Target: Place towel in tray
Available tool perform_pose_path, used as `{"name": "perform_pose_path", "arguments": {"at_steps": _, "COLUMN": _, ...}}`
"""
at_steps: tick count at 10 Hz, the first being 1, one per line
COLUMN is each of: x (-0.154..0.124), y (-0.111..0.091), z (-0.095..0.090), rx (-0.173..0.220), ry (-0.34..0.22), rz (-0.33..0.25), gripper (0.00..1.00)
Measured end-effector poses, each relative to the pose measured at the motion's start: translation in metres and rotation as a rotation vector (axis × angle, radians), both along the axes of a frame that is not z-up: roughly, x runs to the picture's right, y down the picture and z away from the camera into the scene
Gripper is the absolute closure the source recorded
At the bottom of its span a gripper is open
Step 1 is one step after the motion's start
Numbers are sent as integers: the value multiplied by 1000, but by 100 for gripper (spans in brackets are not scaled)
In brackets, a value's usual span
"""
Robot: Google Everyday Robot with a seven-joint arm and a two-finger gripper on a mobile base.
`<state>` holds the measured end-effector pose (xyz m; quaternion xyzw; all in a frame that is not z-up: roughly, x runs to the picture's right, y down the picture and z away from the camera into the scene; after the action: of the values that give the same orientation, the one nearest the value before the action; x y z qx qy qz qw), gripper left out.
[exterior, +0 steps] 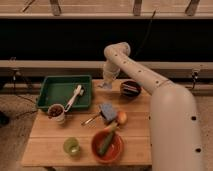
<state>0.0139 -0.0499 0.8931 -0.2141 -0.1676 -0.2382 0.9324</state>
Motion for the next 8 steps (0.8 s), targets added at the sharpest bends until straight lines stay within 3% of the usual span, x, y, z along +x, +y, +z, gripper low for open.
{"name": "perform_pose_path", "arguments": {"at_steps": 4, "x": -49, "y": -22, "z": -26, "rx": 47, "ry": -77, "rz": -12, "gripper": 100}}
{"name": "perform_pose_path", "arguments": {"at_steps": 8, "x": -101, "y": -11, "z": -54, "rx": 51, "ry": -177, "rz": -43, "gripper": 100}}
